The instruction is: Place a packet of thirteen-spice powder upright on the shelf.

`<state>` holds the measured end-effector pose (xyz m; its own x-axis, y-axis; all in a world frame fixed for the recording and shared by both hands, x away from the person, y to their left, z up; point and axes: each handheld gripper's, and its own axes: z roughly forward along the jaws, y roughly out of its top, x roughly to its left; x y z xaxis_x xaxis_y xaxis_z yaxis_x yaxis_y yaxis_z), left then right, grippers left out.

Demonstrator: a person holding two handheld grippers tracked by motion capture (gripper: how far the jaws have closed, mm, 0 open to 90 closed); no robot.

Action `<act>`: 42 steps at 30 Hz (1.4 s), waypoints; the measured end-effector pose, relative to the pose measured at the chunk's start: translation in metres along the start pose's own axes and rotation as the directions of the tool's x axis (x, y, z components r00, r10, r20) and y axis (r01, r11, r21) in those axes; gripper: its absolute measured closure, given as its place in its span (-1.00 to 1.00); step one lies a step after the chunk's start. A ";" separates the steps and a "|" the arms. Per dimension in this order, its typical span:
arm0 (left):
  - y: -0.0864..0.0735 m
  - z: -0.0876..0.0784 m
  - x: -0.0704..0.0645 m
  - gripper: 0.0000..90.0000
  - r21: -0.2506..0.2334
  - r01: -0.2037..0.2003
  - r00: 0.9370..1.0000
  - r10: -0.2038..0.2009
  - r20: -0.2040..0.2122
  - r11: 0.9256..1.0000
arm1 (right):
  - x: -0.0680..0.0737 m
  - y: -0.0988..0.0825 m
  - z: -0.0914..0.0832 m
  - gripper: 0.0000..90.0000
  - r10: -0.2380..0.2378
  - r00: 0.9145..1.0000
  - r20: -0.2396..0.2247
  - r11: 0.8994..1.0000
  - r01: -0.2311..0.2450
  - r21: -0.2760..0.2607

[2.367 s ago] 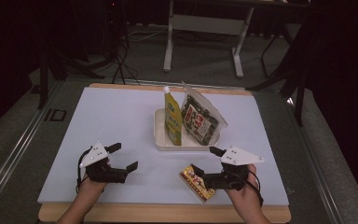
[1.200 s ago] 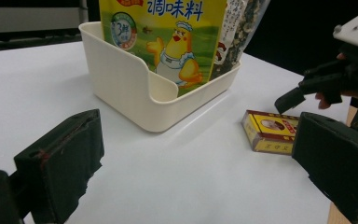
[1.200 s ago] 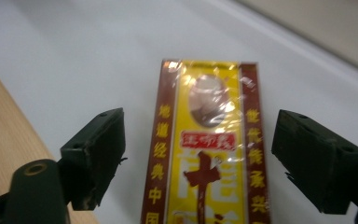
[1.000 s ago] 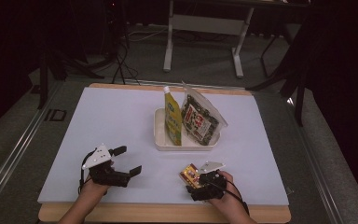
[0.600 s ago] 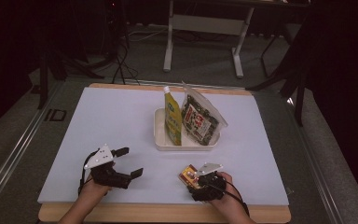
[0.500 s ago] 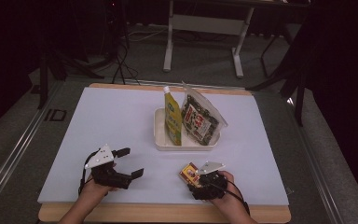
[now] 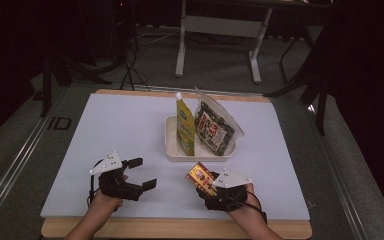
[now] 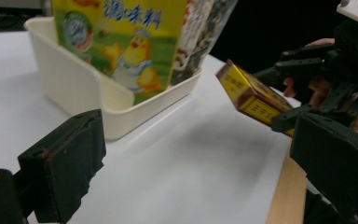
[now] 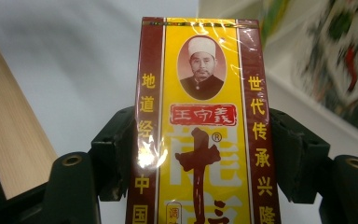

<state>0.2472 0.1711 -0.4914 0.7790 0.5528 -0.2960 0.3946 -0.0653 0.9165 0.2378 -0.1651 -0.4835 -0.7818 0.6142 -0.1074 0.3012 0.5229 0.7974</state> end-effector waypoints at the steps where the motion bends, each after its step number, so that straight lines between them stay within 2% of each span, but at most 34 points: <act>1: 0.002 0.001 -0.003 -0.92 -0.004 0.004 1.000 -0.004 0.012 1.000 | 0.002 0.002 -0.001 -0.29 -0.021 0.999 0.025 1.000 0.021 -0.016; 6: 0.012 0.005 -0.016 -0.92 -0.002 -0.002 0.998 0.002 0.056 1.000 | 0.007 0.012 -0.005 -0.29 -0.057 0.997 0.055 0.995 0.061 -0.074; 10: 0.021 0.009 -0.024 -0.92 0.008 -0.015 0.997 0.014 0.082 1.000 | 0.011 0.018 -0.006 -0.29 -0.080 0.995 0.053 0.990 0.085 -0.110; 15: 0.032 0.013 -0.029 -0.92 0.009 -0.002 0.993 0.001 0.114 1.000 | 0.016 0.025 -0.008 -0.29 -0.110 0.992 0.056 0.982 0.117 -0.149; 20: 0.042 0.019 -0.035 -0.85 -0.001 -0.036 0.994 0.036 0.103 0.999 | 0.021 0.028 -0.009 -0.29 -0.133 0.988 0.073 0.972 0.144 -0.185; 22: 0.043 0.021 -0.035 -0.71 -0.009 -0.023 0.994 0.024 0.106 1.000 | 0.023 0.028 -0.010 -0.29 -0.135 0.988 0.075 0.969 0.147 -0.197; 25: 0.045 0.027 -0.033 -0.63 -0.001 0.003 0.992 -0.003 0.125 1.000 | 0.024 0.028 -0.010 -0.29 -0.147 0.986 0.080 0.965 0.161 -0.209; 29: 0.045 0.035 -0.031 -0.39 0.009 0.044 0.986 -0.045 0.160 0.999 | 0.026 0.030 -0.009 -0.29 -0.158 0.984 0.081 0.957 0.172 -0.233; 31: 0.045 0.039 -0.030 -0.31 0.023 0.064 0.979 -0.067 0.194 0.998 | 0.028 0.031 -0.009 -0.29 -0.166 0.983 0.081 0.954 0.181 -0.238; 32: 0.045 0.041 -0.029 -0.26 0.027 0.067 0.977 -0.071 0.199 0.997 | 0.029 0.031 -0.009 -0.29 -0.170 0.982 0.081 0.952 0.185 -0.244; 37: 0.045 0.047 -0.028 0.02 0.050 0.092 0.963 -0.101 0.249 0.995 | 0.032 0.031 -0.009 -0.29 -0.182 0.980 0.082 0.946 0.197 -0.258; 39: 0.045 0.047 -0.028 0.13 0.046 0.096 0.963 -0.104 0.250 0.994 | 0.032 0.031 -0.010 -0.30 -0.182 0.979 0.087 0.942 0.199 -0.270; 40: 0.045 0.048 -0.027 0.20 0.047 0.108 0.958 -0.117 0.261 0.993 | 0.032 0.031 -0.010 -0.30 -0.184 0.980 0.081 0.941 0.200 -0.272; 41: 0.045 0.048 -0.026 0.23 0.049 0.112 0.957 -0.121 0.263 0.992 | 0.032 0.030 -0.010 -0.30 -0.192 0.977 0.094 0.938 0.211 -0.275; 42: 0.045 0.048 -0.027 0.25 0.051 0.110 0.958 -0.119 0.262 0.993 | 0.032 0.030 -0.010 -0.30 -0.195 0.976 0.098 0.937 0.214 -0.274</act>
<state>0.2675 0.1137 -0.4552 0.8265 0.3197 -0.4634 0.5020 -0.0461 0.8636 0.2160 -0.1357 -0.4567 -0.7681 0.5557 -0.3182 -0.0349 0.4599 0.8873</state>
